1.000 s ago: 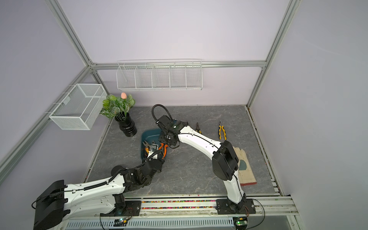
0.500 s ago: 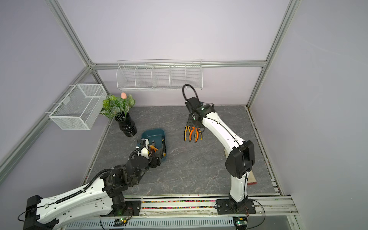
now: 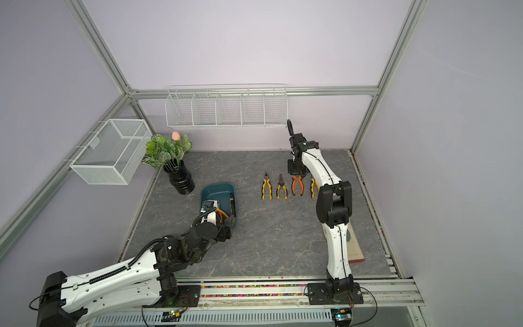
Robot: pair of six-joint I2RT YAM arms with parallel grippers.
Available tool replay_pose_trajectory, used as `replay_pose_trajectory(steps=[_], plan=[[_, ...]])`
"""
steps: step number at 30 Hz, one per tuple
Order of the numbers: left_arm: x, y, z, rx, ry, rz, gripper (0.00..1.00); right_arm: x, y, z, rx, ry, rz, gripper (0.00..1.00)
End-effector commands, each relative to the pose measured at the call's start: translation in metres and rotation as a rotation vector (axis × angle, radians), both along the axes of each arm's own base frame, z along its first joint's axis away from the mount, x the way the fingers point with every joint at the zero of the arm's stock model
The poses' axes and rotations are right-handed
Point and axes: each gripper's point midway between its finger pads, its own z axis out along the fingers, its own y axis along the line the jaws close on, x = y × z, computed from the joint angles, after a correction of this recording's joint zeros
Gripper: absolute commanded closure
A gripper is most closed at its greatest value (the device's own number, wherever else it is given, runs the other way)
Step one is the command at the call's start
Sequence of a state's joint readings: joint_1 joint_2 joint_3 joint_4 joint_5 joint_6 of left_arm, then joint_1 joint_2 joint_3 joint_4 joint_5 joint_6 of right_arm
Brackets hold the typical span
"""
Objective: Take the pliers out of the storage box
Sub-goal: Place the pliers at the center of the board.
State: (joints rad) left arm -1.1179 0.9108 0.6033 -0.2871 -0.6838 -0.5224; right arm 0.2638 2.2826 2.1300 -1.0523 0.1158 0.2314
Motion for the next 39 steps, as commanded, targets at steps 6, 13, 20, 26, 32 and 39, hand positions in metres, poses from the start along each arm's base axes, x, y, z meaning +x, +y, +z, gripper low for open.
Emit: replay_pose_trajectory(steps=[6, 13, 20, 26, 32, 39], plan=[[0.005, 0.000, -0.001, 0.005, -0.010, 0.039, 0.18, 0.021, 0.010, -0.021, 0.037, 0.029, 0.020, 0.93], [0.006, -0.001, -0.005, 0.027, -0.008, 0.036, 0.18, 0.032, 0.004, -0.036, 0.000, 0.043, 0.009, 0.94], [0.007, 0.000, -0.008, 0.027, -0.005, 0.031, 0.17, 0.032, -0.005, -0.045, -0.015, 0.074, -0.014, 0.93], [0.008, 0.000, -0.009, 0.032, -0.005, 0.028, 0.17, 0.031, -0.010, -0.052, -0.026, 0.091, -0.023, 0.94], [0.007, 0.004, -0.009, 0.030, -0.004, 0.029, 0.17, 0.031, -0.017, -0.058, -0.029, 0.102, -0.031, 0.94], [0.007, 0.008, -0.010, 0.029, -0.003, 0.038, 0.17, 0.031, -0.020, -0.067, -0.025, 0.125, -0.032, 0.94]])
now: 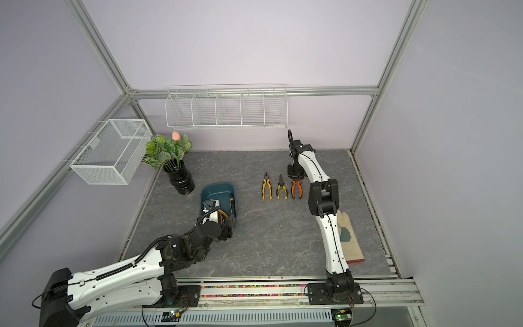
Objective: Take the pliers out of the storage box
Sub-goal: Place the pliers at the center of the board.
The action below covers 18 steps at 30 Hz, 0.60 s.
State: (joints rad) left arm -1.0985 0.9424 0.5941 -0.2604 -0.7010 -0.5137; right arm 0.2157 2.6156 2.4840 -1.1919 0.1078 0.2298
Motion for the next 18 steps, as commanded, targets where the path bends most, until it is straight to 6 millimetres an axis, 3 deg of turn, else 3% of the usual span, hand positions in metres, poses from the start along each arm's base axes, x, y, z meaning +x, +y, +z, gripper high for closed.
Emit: replay_pose_trajectory(steps=[1, 16, 17, 18], plan=[[0.000, 0.004, -0.004, 0.004, 0.002, 0.008, 0.17, 0.000, -0.003, 0.001, -0.003, 0.008, 0.012, 0.93], [0.002, -0.002, -0.006, 0.011, 0.014, 0.001, 0.17, 0.003, -0.003, -0.009, -0.008, 0.027, 0.022, 0.85], [0.002, -0.002, -0.006, 0.010, 0.014, 0.002, 0.17, 0.006, -0.017, -0.010, -0.008, 0.029, -0.005, 0.85], [0.002, -0.002, -0.006, 0.010, 0.014, 0.001, 0.17, 0.005, -0.018, -0.011, -0.009, 0.031, -0.007, 0.84]])
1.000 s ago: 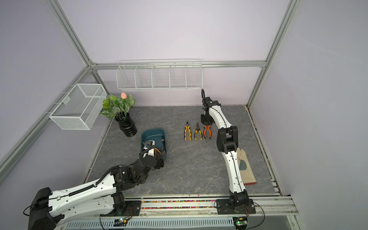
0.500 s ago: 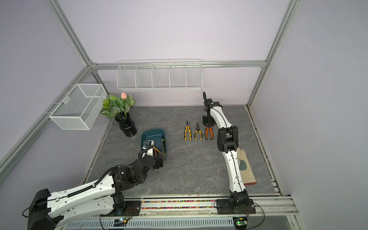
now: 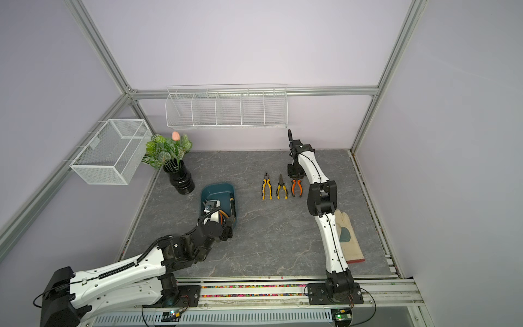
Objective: Take the pliers out of the storage box
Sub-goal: Place the pliers at the center of the board.
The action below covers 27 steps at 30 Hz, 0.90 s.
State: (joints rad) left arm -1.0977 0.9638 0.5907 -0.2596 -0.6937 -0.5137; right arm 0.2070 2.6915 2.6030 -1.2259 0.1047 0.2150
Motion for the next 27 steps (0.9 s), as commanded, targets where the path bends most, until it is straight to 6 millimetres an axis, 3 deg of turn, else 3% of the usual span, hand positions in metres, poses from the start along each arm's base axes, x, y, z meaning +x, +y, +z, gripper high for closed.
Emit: replay_pose_trajectory(steps=[1, 8, 14, 27], plan=[[0.0018, -0.0006, 0.0006, -0.007, 0.001, 0.006, 0.18, -0.0051, -0.0163, -0.0046, -0.012, 0.039, -0.014, 0.82], [0.0021, -0.0013, 0.0004, -0.009, 0.001, 0.007, 0.18, -0.0048, -0.0170, -0.0077, -0.010, 0.043, -0.015, 0.68], [0.0023, -0.0003, -0.0003, -0.010, 0.004, 0.013, 0.17, -0.0043, -0.0149, -0.0084, 0.006, 0.043, -0.011, 0.64], [0.0017, 0.0008, -0.0014, -0.013, 0.007, 0.016, 0.17, -0.0049, -0.0077, -0.0049, 0.034, 0.041, -0.010, 0.73]])
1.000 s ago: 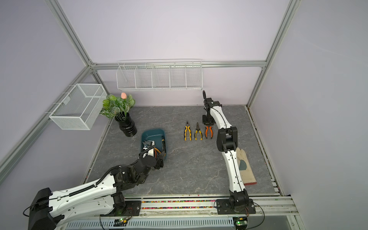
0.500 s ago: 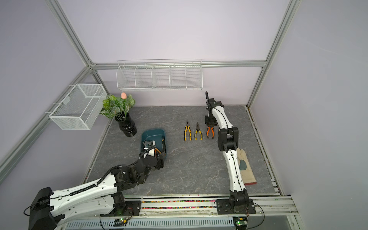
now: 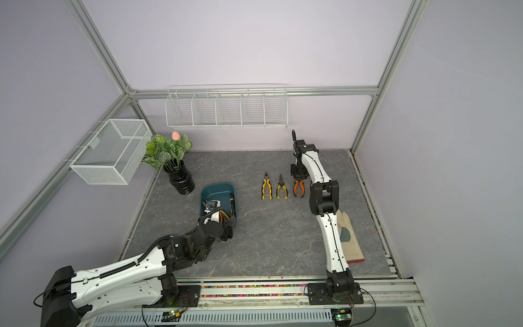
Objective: Take the pliers out of the storage box
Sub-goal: Place the pliers at the center of the board.
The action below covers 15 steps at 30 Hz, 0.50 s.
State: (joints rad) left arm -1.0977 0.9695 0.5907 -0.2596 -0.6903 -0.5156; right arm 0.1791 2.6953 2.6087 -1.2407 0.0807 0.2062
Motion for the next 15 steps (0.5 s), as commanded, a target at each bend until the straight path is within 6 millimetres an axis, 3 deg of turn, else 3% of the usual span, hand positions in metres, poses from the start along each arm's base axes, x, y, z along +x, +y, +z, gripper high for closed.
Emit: replay_pose_trajectory(steps=[1, 15], plan=[[0.0019, 0.0018, -0.0002, -0.015, 0.003, 0.019, 0.17, -0.0039, 0.0045, -0.0029, 0.016, 0.021, 0.006, 0.74], [0.0023, 0.0025, 0.0006, -0.012, -0.002, 0.022, 0.17, -0.0024, 0.0126, 0.0014, 0.038, 0.008, 0.020, 0.75]])
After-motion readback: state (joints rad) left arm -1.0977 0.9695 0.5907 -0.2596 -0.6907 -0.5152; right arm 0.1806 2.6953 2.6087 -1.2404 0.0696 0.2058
